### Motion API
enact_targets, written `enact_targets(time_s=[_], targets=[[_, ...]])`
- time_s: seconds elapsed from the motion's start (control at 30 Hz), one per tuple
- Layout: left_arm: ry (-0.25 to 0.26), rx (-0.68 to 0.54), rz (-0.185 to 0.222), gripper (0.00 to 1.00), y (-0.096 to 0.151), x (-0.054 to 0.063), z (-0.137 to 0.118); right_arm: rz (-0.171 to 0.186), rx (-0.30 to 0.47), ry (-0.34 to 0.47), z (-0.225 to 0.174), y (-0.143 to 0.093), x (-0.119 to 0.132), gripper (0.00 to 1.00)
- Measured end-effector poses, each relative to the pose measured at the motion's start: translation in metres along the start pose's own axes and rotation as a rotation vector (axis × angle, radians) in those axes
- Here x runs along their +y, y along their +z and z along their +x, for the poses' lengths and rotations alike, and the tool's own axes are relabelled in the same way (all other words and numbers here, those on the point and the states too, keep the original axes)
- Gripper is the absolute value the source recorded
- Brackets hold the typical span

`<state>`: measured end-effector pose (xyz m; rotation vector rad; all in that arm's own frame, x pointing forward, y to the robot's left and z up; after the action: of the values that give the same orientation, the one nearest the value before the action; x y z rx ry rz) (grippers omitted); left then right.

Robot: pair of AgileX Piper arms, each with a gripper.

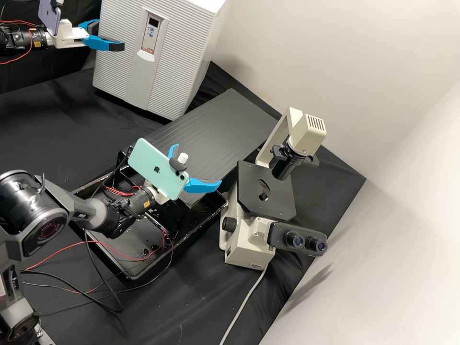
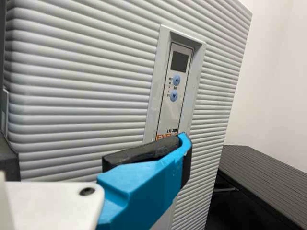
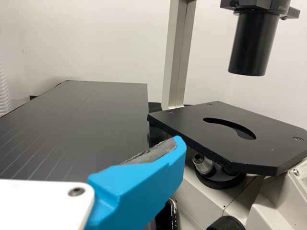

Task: Open the incubator door

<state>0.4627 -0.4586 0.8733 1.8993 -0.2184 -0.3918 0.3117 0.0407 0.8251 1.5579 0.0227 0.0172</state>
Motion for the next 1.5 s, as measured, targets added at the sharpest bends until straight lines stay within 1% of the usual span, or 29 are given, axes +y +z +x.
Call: enact_targets(time_s=[0.27,0.57,0.77,0.83,0.97,1.33,1.5], targets=[[0.007,0.01,-0.015,0.0,-0.001,-0.0006,-0.0007,0.0,-0.001,-0.001,0.0,0.0001,-0.0001,1.0],[0.027,0.03,-0.046,0.0,-0.0032,-0.0008,-0.002,0.0,-0.002,-0.002,0.0,0.0002,-0.0002,1.0],[0.034,0.035,-0.053,0.0,-0.0037,-0.0001,-0.002,0.0,-0.002,-0.002,0.0,0.0002,-0.0002,1.0],[0.04,0.046,-0.064,0.0,-0.0047,-0.0002,-0.0024,0.0,-0.002,-0.002,0.0,0.0002,-0.0002,1.0],[0.042,0.052,-0.069,0.0,-0.0053,0.0,-0.0024,0.0,-0.002,-0.002,0.0,0.0002,-0.0002,1.0],[0.055,0.081,-0.102,0.0,-0.0083,-0.0016,-0.0042,0.0,-0.002,-0.002,0.0,0.0002,-0.0002,1.0],[0.051,0.091,-0.11,0.0,-0.0082,-0.0034,-0.005,0.0,-0.002,-0.002,0.0,0.0002,-0.0002,1.0]])
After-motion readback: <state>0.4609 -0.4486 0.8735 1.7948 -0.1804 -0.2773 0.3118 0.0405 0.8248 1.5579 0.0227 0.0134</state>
